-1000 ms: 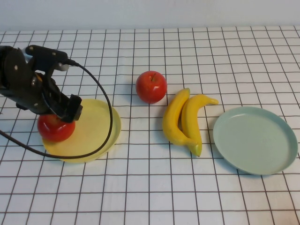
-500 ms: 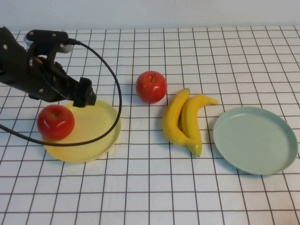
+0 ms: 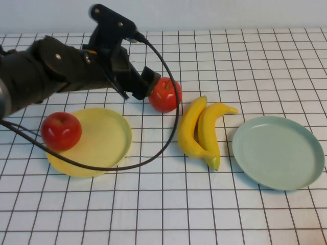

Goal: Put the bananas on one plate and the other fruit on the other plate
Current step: Put one type of fruit in the left plate

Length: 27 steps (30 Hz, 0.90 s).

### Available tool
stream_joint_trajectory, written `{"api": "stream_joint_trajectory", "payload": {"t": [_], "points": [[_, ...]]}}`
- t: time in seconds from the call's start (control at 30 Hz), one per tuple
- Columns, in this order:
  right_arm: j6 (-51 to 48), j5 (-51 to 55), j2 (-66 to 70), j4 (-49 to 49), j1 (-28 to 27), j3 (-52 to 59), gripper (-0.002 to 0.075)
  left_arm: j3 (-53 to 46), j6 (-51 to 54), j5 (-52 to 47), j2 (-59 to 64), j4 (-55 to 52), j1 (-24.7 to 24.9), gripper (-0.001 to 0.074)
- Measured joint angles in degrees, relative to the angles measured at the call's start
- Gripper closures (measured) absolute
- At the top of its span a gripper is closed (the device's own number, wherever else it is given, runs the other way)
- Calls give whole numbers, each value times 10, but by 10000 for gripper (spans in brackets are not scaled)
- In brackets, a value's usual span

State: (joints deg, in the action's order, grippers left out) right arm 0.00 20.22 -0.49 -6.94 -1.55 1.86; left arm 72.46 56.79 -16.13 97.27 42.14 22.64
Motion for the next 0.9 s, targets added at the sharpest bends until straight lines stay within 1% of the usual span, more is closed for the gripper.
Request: {"api": "stream_joint_trajectory", "payload": {"t": [0.1, 0.23, 0.67, 0.9], "points": [[0, 0, 0, 0, 0, 0, 743, 0, 9, 46, 23, 3, 21, 67], [0, 0, 0, 0, 0, 0, 743, 0, 12, 68, 55, 6, 31, 67], [0, 0, 0, 0, 0, 0, 743, 4, 14, 87, 137, 53, 31, 67], [0, 0, 0, 0, 0, 0, 743, 65, 14, 70, 164, 57, 31, 67]]}}
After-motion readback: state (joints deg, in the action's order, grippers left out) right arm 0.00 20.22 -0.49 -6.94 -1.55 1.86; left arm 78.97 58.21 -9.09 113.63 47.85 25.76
